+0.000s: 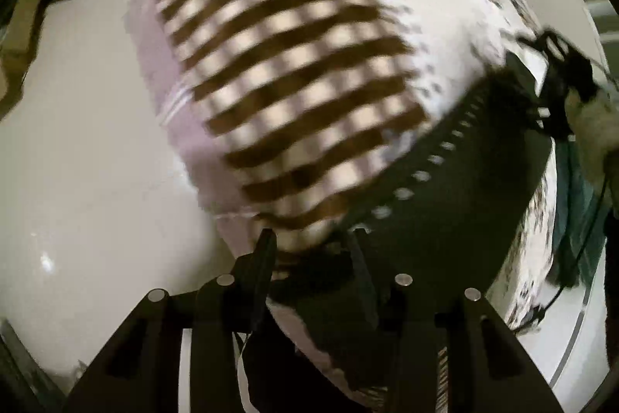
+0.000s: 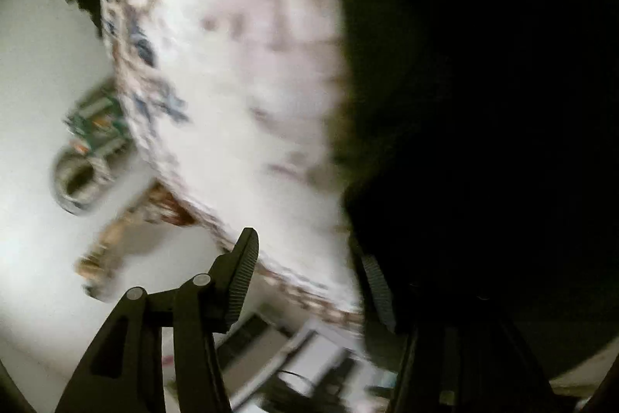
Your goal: Fold small clothes
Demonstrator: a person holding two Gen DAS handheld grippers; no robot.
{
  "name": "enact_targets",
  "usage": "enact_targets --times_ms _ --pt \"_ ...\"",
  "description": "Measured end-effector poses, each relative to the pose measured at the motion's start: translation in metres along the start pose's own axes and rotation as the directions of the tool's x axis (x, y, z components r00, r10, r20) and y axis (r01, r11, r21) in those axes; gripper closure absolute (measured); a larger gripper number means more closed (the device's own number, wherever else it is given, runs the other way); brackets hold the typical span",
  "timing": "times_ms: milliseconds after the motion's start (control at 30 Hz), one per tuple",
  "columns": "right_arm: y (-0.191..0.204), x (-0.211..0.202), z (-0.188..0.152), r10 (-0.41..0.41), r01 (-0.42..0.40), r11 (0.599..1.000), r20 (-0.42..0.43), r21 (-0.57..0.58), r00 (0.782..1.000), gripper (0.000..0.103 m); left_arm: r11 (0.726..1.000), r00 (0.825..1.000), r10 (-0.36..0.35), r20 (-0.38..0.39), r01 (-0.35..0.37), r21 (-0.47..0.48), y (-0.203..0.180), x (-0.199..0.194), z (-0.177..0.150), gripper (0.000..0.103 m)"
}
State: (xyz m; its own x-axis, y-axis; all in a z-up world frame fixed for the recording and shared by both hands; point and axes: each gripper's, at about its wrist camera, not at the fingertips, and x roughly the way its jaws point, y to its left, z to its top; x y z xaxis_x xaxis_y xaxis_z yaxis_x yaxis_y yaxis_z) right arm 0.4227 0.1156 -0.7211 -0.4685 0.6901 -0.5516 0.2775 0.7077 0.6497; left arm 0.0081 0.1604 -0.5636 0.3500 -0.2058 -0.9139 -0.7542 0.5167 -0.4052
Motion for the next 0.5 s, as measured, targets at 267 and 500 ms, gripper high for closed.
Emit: enact_targets --times_ms 267,500 --pt "-0.022 -0.141 -0.028 -0.117 0.154 0.975 0.221 -0.159 0.968 0.043 0.986 0.998 0.043 -0.049 -0.034 0.165 -0.035 0.039 0.006 0.065" --pt "-0.102 -0.272 -0.017 -0.217 0.268 0.962 0.458 -0.048 0.862 0.032 0.977 0.993 -0.117 -0.001 0.115 0.181 -0.078 0.005 0.054 0.050"
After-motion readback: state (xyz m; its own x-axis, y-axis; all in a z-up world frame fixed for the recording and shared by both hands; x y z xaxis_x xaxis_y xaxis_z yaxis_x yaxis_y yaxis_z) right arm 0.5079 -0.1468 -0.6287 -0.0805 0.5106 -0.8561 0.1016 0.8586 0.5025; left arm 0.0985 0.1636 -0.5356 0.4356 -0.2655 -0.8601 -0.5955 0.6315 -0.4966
